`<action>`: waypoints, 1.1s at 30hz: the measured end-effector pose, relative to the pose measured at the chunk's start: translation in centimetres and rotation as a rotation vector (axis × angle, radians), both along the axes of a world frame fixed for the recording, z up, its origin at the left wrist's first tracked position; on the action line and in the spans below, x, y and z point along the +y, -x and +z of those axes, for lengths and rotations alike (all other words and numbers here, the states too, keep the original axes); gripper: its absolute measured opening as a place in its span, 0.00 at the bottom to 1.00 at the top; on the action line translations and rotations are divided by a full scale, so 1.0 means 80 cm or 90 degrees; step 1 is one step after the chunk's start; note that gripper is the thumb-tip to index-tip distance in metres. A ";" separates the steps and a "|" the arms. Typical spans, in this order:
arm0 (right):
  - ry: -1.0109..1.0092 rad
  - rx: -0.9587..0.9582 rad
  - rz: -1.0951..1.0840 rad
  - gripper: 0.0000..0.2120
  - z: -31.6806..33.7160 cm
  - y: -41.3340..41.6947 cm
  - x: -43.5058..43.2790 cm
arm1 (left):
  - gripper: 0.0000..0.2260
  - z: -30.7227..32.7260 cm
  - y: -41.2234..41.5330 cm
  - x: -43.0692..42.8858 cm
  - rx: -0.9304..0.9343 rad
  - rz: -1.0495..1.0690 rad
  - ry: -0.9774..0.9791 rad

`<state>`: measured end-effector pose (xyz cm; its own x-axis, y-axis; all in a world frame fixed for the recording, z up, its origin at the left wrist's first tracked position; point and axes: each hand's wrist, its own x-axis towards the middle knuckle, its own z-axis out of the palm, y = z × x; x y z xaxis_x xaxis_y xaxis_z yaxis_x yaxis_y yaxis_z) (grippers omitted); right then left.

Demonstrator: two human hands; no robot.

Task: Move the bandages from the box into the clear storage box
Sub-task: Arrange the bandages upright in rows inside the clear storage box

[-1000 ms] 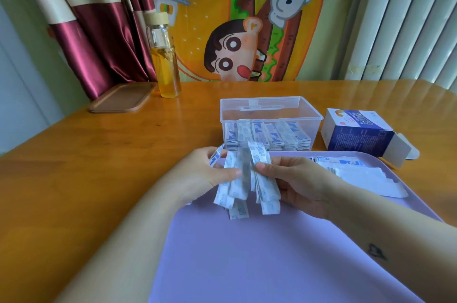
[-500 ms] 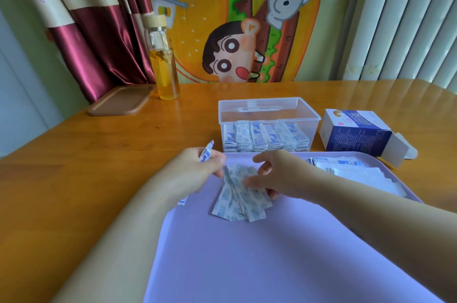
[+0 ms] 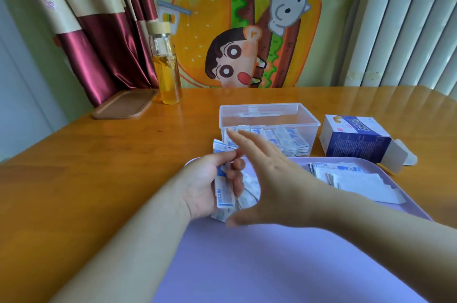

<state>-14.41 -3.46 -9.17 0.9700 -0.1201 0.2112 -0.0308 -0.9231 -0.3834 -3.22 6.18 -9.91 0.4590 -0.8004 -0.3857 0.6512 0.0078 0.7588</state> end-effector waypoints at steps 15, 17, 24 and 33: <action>-0.136 -0.074 0.036 0.47 0.041 -0.001 -0.036 | 0.07 0.035 0.018 -0.020 -0.257 -0.128 -0.060; -0.207 -0.085 0.007 0.31 0.066 -0.006 -0.054 | 0.04 0.049 0.008 -0.029 -0.268 -0.129 -0.043; -0.225 -0.166 -0.094 0.02 0.119 -0.052 -0.109 | 0.08 0.104 -0.026 -0.082 -0.517 -0.133 -0.075; -0.152 0.066 -0.260 0.04 0.094 -0.108 -0.192 | 0.18 0.105 -0.096 -0.136 -1.005 -0.221 -0.334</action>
<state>-5.78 -18.84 -1.68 0.8479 -0.5290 0.0364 -0.4214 -0.7139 -0.5593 4.49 -4.67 -1.54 0.4700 -0.8827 0.0043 -0.7672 -0.4061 0.4965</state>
